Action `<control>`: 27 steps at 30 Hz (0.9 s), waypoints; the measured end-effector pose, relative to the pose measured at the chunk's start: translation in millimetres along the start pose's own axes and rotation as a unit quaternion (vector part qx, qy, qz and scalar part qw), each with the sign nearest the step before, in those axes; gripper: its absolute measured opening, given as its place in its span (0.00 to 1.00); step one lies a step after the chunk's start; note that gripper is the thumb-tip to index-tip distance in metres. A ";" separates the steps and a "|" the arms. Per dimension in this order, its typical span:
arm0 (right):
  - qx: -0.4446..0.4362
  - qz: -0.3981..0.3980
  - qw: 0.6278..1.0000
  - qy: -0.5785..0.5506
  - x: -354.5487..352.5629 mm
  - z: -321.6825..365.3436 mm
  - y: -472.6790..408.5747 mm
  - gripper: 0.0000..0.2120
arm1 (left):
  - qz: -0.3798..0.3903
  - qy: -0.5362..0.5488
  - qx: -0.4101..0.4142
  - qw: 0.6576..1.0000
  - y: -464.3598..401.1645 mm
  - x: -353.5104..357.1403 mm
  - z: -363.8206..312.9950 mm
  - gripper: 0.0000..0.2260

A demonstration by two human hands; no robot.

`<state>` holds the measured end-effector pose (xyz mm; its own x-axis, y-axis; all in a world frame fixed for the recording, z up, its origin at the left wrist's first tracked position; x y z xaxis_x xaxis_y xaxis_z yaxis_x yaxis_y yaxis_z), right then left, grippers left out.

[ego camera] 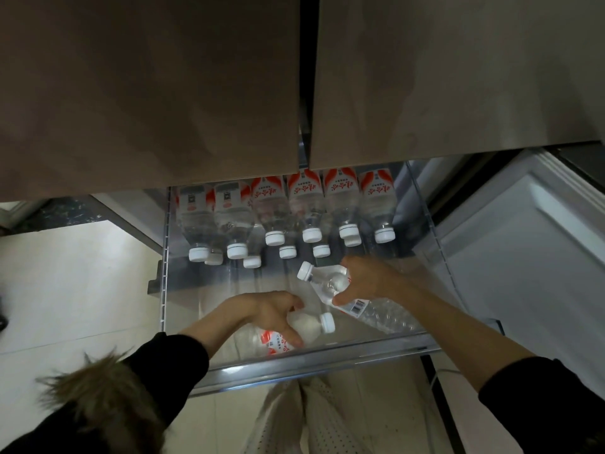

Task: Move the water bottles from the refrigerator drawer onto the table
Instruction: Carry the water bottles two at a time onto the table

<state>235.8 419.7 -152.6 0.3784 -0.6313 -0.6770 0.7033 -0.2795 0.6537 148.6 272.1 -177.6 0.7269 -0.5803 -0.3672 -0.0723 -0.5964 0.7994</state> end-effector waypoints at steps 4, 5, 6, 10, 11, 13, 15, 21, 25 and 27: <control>-0.009 -0.051 0.999 -0.008 -12.6 -1.8 16.5 0.26 | -0.074 -0.002 0.018 0.997 14.6 -13.8 -2.5 0.29; -0.013 -0.063 0.998 -0.012 -16.0 -2.7 21.4 0.26 | -0.105 -0.004 0.019 0.994 21.1 -18.7 0.1 0.28; -0.020 -0.078 0.997 -0.018 -18.8 -3.0 27.0 0.27 | -0.143 -0.002 0.019 0.990 28.7 -23.1 3.8 0.28; -0.071 -0.160 0.983 -0.059 -25.4 4.4 48.5 0.29 | -0.293 0.051 0.022 0.954 68.4 -25.8 14.0 0.28; -0.088 -0.178 0.977 -0.073 -26.4 8.1 53.3 0.29 | -0.326 0.069 0.026 0.943 78.8 -23.2 13.9 0.28; -0.127 -0.198 0.965 -0.112 -29.1 17.7 63.5 0.27 | -0.384 0.098 0.031 0.917 99.6 -15.3 13.7 0.29; -0.171 -0.204 0.953 -0.144 -32.1 30.0 74.2 0.27 | -0.431 0.132 0.033 0.892 122.2 -5.6 15.1 0.31; -0.300 -0.224 0.914 -0.155 -48.4 93.6 117.2 0.28 | -0.602 0.310 0.073 0.732 205.7 18.1 15.6 0.29; -0.388 -0.266 0.864 -0.181 -58.7 161.8 156.7 0.28 | -0.708 0.350 0.096 0.606 277.0 29.1 12.1 0.26; -0.420 -0.259 0.847 -0.197 -56.9 202.8 172.3 0.27 | -0.749 0.356 0.103 0.549 317.5 42.2 16.0 0.23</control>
<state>213.4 260.8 67.1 -0.2265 -0.8204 -0.5250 0.9560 -0.0841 -0.2810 145.3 49.4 53.1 0.1540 0.9673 -0.2016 0.9484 -0.2020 -0.2445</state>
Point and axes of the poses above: each hand's wrist, its own y-axis away from the middle knuckle, its own x-axis out of the palm, z = x × y, the point moved 4 cm from there along -y, towards the middle knuckle, and after that the axes turned 2 degrees about z, right-handed, at the moved point
